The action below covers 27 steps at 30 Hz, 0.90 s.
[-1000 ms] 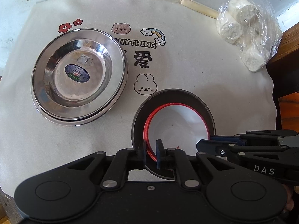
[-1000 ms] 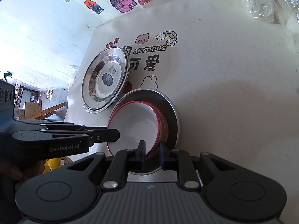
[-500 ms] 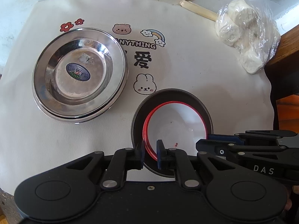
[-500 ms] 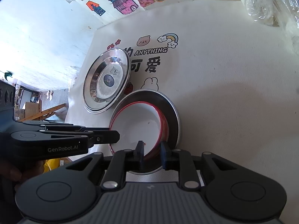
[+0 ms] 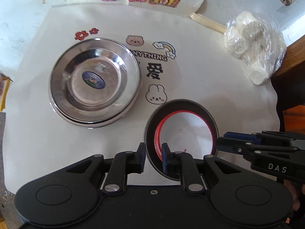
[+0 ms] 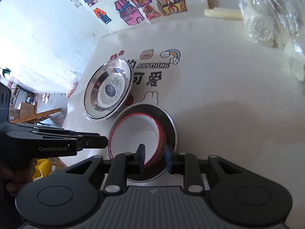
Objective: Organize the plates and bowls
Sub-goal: 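Open both grippers to release the second white bowl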
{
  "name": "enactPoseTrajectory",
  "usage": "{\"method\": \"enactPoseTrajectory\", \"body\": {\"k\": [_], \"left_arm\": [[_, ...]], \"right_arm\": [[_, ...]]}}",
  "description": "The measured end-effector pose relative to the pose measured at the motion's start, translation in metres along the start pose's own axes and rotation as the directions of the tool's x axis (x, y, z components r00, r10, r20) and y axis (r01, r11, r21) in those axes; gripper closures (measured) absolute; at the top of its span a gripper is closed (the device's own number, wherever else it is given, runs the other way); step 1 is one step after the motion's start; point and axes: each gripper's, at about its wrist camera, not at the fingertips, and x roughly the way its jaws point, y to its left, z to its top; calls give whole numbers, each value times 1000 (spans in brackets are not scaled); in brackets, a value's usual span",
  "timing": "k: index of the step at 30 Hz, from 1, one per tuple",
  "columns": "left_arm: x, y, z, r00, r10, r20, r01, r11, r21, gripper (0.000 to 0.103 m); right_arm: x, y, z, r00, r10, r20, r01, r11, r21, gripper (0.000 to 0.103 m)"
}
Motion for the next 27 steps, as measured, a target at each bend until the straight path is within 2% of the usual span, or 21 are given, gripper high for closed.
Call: {"method": "enactPoseTrajectory", "body": {"k": [2, 6, 7, 11, 13, 16, 19, 23, 27], "left_arm": [[-2, 1, 1, 1000, 11, 12, -11, 1000, -6, 78], [-8, 4, 2, 998, 45, 53, -44, 999, -27, 60], [-9, 5, 2, 996, 55, 66, -53, 998, -33, 54], [-15, 9, 4, 989, 99, 112, -93, 994, -59, 38], [-17, 11, 5, 982, 132, 135, -123, 990, -73, 22], [-17, 14, 7, 971, 175, 163, -165, 984, -73, 14], [-15, 18, 6, 962, 206, 177, -196, 978, -71, 6], [-12, 22, 5, 954, 237, 184, -230, 972, -57, 1], [-11, 24, 3, 943, 252, 219, -252, 967, -30, 1]], "right_arm": [[-3, 0, 1, 1000, -8, 12, 8, 1000, -7, 74], [-8, -1, 2, 999, -27, 30, 27, 999, -16, 67], [-10, -1, 3, 999, -32, 41, 33, 999, -21, 63], [-15, 1, 4, 996, -52, 76, 55, 998, -38, 48], [-16, 0, 5, 995, -57, 85, 61, 997, -41, 34], [-18, -2, 6, 991, -83, 100, 87, 996, -34, 18], [-19, -3, 7, 985, -127, 119, 131, 991, -30, 7], [-21, -5, 7, 974, -176, 144, 182, 983, -27, 1], [-22, -7, 6, 959, -216, 183, 227, 973, -41, 0]]}}
